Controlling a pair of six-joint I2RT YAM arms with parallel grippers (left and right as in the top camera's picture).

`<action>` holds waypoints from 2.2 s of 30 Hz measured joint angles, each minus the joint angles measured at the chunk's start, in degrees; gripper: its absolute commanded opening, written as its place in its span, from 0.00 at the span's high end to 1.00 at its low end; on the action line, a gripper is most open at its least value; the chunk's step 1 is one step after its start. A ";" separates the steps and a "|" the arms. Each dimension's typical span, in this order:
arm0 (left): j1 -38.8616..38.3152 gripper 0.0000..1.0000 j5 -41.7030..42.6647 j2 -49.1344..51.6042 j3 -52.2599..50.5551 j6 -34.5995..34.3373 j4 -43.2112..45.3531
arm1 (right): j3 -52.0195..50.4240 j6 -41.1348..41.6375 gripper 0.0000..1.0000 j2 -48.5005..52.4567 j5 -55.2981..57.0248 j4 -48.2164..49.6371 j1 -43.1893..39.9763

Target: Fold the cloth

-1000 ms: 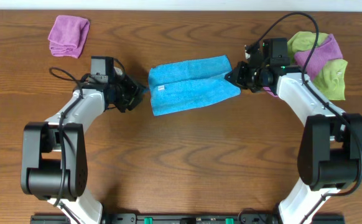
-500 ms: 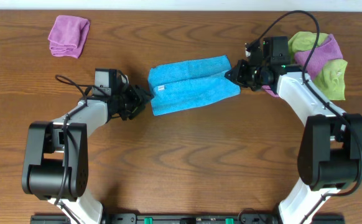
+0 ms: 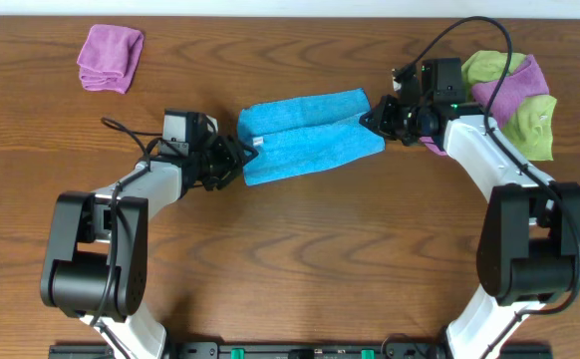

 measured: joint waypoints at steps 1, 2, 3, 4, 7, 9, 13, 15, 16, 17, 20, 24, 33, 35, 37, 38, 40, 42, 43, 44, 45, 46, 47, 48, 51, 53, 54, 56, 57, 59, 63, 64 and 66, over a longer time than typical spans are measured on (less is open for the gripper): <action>0.00 0.42 0.13 0.00 0.00 0.00 -0.13 | 0.00 0.00 0.98 0.00 -0.09 0.02 0.00; 0.00 0.42 0.17 0.00 0.00 0.00 -0.11 | 0.00 0.00 0.99 0.00 -0.15 0.00 0.00; 0.00 0.42 0.35 0.00 0.00 0.00 -0.26 | 0.00 0.00 0.99 0.00 -0.17 0.00 0.00; 0.00 0.43 0.44 0.00 0.00 0.00 -0.61 | 0.00 0.00 0.99 0.00 -0.17 0.00 0.00; 0.00 0.43 1.01 0.02 0.00 0.00 -2.19 | 0.00 0.00 0.99 0.00 -0.17 0.00 0.00; 0.00 0.43 1.20 0.04 0.00 0.00 -3.50 | 0.00 0.00 0.98 0.00 -0.17 0.00 0.00; 0.00 0.43 1.22 0.11 0.00 -0.24 -4.11 | 0.00 0.00 0.98 0.00 -0.20 0.00 0.00; -0.02 0.42 1.22 0.11 0.00 -1.11 -3.39 | 0.00 0.00 0.99 0.00 -0.17 0.00 0.00; 0.00 0.42 1.22 0.11 0.00 -1.55 -2.67 | 0.00 0.00 0.98 0.00 -0.17 0.00 0.00; 0.00 0.42 1.22 0.11 0.00 -1.90 -1.75 | 0.00 0.00 0.98 0.00 -0.17 0.00 0.00; 0.00 0.41 1.22 0.11 0.00 -3.06 0.04 | 0.00 0.00 0.98 0.00 -0.17 0.00 0.00; -0.02 0.40 1.18 0.13 0.00 -3.93 1.51 | 0.00 0.00 0.99 0.00 -0.17 0.02 0.00; 0.00 0.49 1.22 0.13 0.00 -5.57 5.88 | 0.00 0.02 0.99 0.00 -0.17 0.00 0.00; -0.02 0.49 1.22 0.15 0.00 -5.66 5.97 | 0.00 0.02 0.98 0.00 -0.17 0.00 0.00; 0.00 0.48 1.03 0.13 0.00 -5.33 5.97 | 0.00 0.02 0.99 0.00 -0.20 0.00 0.00; -0.02 0.48 0.59 0.15 0.00 -4.72 5.97 | 0.00 0.02 0.99 0.00 -0.20 0.00 0.00; 0.00 0.48 -0.13 0.17 0.00 -4.13 6.08 | 0.00 0.02 0.99 0.00 -0.20 0.00 0.00; -0.02 0.48 -0.48 0.37 0.00 -3.87 6.40 | 0.00 0.02 0.99 0.00 -0.20 0.00 0.00; -0.02 0.48 -0.61 0.57 0.00 -3.69 6.49 | 0.00 0.02 0.98 0.00 -0.20 0.00 0.00; -0.02 0.48 -0.76 0.81 0.00 -3.43 6.75 | 0.00 0.02 0.98 0.00 -0.20 0.00 0.00; -0.02 0.48 -0.79 1.07 0.00 -3.21 7.30 | 0.00 0.02 0.99 0.00 -0.20 0.00 0.00; -0.02 0.48 -0.85 1.42 0.00 -2.95 7.87 | 0.00 0.02 0.99 0.00 -0.20 0.00 0.00; -0.02 0.48 -0.96 1.81 0.00 -2.80 8.41 | 0.00 0.02 0.99 0.00 -0.17 0.00 0.00; -0.02 0.48 -0.98 2.25 0.00 -2.73 9.09 | 0.00 0.02 0.98 0.00 -0.20 0.00 0.00; -0.02 0.48 -1.07 3.96 -0.02 -2.80 12.61 | 0.00 0.02 0.98 0.00 -0.17 0.00 0.00; -0.02 0.48 -1.29 4.37 -0.04 -2.82 14.82 | 0.00 0.02 0.99 0.00 -0.20 -0.02 0.00; -0.02 0.48 -1.33 4.37 -0.04 -2.82 15.52 | 0.00 0.02 0.98 0.00 -0.20 -0.02 0.00; -0.02 0.48 -1.42 4.37 -0.04 -2.82 16.50 | 0.00 0.02 0.98 0.00 -0.20 -0.07 0.00; -0.04 0.48 -1.44 4.37 -0.04 -2.82 16.76 | 0.00 0.02 0.98 0.00 -0.20 -0.09 0.00; -0.13 0.51 -1.44 4.39 -0.04 -2.93 17.42 | 0.00 0.02 0.99 0.00 -0.20 -0.20 0.00; -0.28 0.65 -1.44 5.09 -0.07 -4.17 18.45 | 0.00 0.02 0.99 0.00 -0.20 -0.20 0.00; -0.46 0.71 -1.42 5.46 -0.07 -4.09 18.49 | 0.00 0.02 0.99 0.00 -0.20 -0.20 0.00; -0.94 0.76 -1.46 6.01 -0.07 -4.48 18.49 | 0.00 0.02 0.99 0.00 -0.20 -0.20 0.00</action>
